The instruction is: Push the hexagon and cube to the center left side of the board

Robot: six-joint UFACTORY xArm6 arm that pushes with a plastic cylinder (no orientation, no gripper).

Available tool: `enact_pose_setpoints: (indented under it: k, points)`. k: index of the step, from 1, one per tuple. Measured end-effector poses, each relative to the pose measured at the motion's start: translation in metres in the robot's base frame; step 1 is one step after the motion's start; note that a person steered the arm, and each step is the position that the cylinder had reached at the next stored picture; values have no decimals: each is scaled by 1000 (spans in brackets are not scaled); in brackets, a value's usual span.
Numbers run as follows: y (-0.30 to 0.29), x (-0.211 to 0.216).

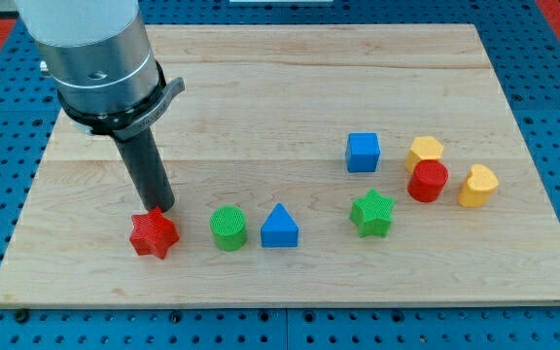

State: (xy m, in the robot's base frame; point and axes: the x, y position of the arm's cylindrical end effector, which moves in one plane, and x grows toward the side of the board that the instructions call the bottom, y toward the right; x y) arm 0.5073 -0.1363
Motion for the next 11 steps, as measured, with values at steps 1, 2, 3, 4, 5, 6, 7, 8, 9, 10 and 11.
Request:
enact_pose_setpoints:
  k: [1,2,3,4,5,6,7,8,9,10,11]
  points:
    - [35,-30]
    - [126,-63]
    - [195,-130]
    - [281,-152]
    - [387,-130]
    - [429,-91]
    - [426,-63]
    - [380,-62]
    - [319,-62]
    - [259,-68]
    - [205,-79]
